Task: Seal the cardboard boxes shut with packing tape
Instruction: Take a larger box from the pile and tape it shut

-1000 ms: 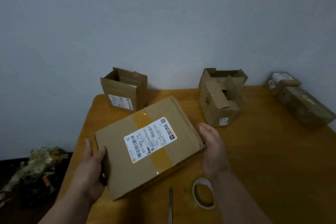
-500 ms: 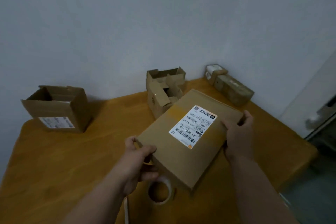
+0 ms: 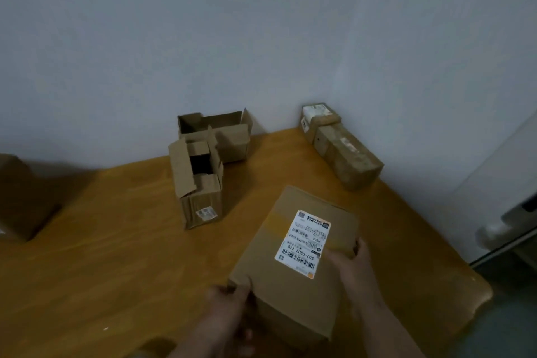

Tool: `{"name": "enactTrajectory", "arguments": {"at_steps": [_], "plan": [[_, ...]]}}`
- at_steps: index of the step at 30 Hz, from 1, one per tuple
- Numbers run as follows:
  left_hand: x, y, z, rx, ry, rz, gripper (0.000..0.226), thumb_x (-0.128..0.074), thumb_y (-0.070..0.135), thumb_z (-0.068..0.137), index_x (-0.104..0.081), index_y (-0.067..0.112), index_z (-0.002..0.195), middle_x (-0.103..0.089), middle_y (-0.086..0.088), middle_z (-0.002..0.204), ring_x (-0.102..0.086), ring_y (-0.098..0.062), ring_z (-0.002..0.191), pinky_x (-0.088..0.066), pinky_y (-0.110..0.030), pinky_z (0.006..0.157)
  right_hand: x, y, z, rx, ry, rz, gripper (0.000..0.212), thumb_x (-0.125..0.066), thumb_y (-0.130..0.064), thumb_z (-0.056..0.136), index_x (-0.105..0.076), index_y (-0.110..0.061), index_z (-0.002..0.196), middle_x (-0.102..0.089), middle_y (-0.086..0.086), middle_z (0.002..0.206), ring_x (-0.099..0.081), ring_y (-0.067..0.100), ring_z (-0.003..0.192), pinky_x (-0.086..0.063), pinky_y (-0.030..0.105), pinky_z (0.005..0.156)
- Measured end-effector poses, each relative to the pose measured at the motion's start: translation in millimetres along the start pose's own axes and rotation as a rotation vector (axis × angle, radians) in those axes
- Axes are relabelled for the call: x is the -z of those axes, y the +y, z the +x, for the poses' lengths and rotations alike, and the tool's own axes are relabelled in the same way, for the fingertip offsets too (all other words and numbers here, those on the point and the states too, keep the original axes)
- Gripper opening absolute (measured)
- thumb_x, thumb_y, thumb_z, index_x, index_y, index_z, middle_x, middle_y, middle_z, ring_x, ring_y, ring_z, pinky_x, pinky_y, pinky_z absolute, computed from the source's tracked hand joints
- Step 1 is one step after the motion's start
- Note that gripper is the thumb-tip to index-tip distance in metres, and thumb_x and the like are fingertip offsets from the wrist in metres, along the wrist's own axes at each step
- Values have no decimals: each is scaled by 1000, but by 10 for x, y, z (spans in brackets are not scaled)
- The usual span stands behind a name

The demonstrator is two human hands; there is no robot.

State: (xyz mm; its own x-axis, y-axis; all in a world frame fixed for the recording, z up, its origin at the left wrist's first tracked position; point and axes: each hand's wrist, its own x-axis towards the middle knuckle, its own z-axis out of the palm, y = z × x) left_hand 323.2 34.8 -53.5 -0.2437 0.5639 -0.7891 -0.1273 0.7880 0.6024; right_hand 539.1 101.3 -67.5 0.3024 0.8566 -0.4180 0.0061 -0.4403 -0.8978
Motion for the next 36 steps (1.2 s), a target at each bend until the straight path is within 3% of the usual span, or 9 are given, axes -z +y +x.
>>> {"name": "enactTrajectory", "arguments": {"at_steps": [4, 9, 13, 16, 19, 22, 28, 32, 36], "plan": [[-57, 114, 259, -86, 15, 116, 108, -79, 56, 62, -22, 39, 152, -33, -4, 148, -43, -31, 128, -43, -53, 103, 205, 15, 150, -119, -40, -14, 62, -76, -22, 82, -40, -14, 132, -56, 8, 118, -58, 28, 101, -49, 49, 90], [-258, 252, 395, -188, -133, 41, 43, -67, 29, 90, -50, 30, 130, -58, 11, 109, -56, -13, 99, -45, -48, 103, 186, -37, 285, -105, -187, -1, 57, -75, -17, 84, -44, -17, 131, -62, 5, 116, -62, 28, 102, -52, 47, 87], [-515, 353, 523, -194, -65, 17, 59, -74, 39, 83, -49, 26, 135, -58, 6, 117, -56, -20, 108, -47, -50, 101, 167, -186, 508, -47, -248, -54, 58, -76, -18, 82, -46, -27, 131, -60, -3, 118, -59, 20, 105, -51, 39, 83], [-724, 573, 626, -254, -13, 59, 56, -64, 38, 91, -43, 24, 141, -53, 4, 114, -54, -22, 109, -46, -48, 102, 130, -409, 837, -16, -353, -174, 84, -82, -34, 62, -45, -48, 136, -57, -5, 131, -56, 18, 117, -46, 43, 102], [-985, 964, 754, -318, 9, 47, 55, -57, 43, 94, -40, 25, 144, -51, 9, 111, -53, -21, 110, -46, -44, 102, 63, -673, 1393, -4, -432, -153, 76, -69, -12, 85, -35, -40, 147, -59, -5, 132, -56, 15, 113, -45, 37, 95], [-1291, 1422, 1003, -355, 55, 4, 53, -54, 48, 94, -40, 30, 142, -53, 8, 125, -52, -21, 120, -45, -48, 104, -52, -1004, 2036, 49, -442, -196, 70, -62, -21, 95, -25, -37, 151, -48, -1, 143, -49, 17, 116, -41, 35, 91], [-1821, 2113, 1551, -365, 92, -77, 70, -51, 42, 98, -8, 47, 152, -25, 5, 160, -30, -25, 143, -32, -44, 113, -267, -1353, 2828, 392, -73, -552, 76, -68, -37, 88, -25, -43, 150, -14, -8, 157, -16, 27, 146, -32, 53, 114], [-2040, 2416, 1793, -470, 87, -76, 53, -40, 34, 104, -19, 54, 148, -35, 15, 153, -36, -16, 139, -36, -43, 114, -414, -1323, 3055, 542, -133, -871, 64, -59, -47, 91, -31, -44, 148, -3, -14, 156, 3, 22, 144, -23, 46, 116], [-2182, 2810, 1972, -524, 75, -39, 56, -39, 25, 105, -17, 47, 151, -38, 17, 147, -35, -13, 138, -31, -29, 108, -603, -1452, 3324, 509, -166, -785, 65, -54, -33, 97, -22, -38, 153, 13, -15, 160, 14, 23, 148, -14, 46, 118]]}}
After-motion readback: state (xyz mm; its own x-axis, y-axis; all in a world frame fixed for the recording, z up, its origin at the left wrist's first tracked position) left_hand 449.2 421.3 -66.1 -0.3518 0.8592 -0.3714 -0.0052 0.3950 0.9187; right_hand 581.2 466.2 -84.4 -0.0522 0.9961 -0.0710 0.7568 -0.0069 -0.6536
